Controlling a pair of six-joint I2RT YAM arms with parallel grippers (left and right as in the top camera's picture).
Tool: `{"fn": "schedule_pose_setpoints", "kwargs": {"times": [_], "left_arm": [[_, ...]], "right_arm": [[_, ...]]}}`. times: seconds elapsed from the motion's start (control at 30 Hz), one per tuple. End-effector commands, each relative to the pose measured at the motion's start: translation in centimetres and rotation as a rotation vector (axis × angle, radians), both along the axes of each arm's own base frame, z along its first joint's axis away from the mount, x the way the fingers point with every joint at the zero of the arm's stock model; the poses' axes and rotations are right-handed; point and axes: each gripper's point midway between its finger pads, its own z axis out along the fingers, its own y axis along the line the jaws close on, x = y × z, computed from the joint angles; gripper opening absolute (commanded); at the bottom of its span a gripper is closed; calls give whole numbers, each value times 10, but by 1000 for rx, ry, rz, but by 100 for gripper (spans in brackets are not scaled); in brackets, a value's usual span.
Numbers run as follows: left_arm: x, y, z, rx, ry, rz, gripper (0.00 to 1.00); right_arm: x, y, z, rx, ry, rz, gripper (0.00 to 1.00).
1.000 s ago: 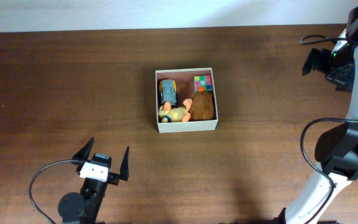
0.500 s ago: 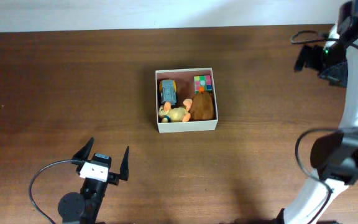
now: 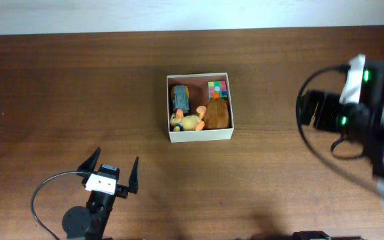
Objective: Pack container
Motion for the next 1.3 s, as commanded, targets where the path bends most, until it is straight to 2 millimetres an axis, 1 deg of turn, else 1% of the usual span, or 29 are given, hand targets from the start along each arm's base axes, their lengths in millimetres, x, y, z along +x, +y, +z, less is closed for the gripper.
{"fn": "schedule_pose_setpoints", "kwargs": {"times": [0.0, 0.17, 0.3, 0.4, 0.57, 0.67, 0.8, 1.03, 1.13, 1.27], "left_arm": [[0, -1, -1, 8, -3, -6, 99], [0, -1, -1, 8, -3, -6, 99], [0, -1, -1, 8, -3, -6, 99], [0, -1, -1, 8, -3, -6, 99], [0, -1, -1, 8, -3, -6, 99], [0, -1, -1, 8, -3, -6, 99], [0, -1, -1, 8, -3, -6, 99], [0, -1, -1, 8, -3, -6, 99], [0, -1, -1, 8, -3, -6, 99], [0, -1, -1, 8, -3, -6, 99]], "right_arm": [[-14, 9, -7, 40, -137, 28, 99], [-19, 9, -4, 43, -428, 34, 99], [-26, 14, -5, 56, -659, 63, 99], [-35, 17, -12, 64, -790, 87, 99], [-50, 18, -32, 62, -931, 94, 99], [-55, 19, -41, 63, -977, 103, 99], [-59, 21, -48, 68, -1001, 120, 99], [-57, 21, -64, 62, -987, 115, 99], [-53, 20, -75, 33, -967, 117, 99], [-48, 20, -96, -33, -927, 139, 99]]}}
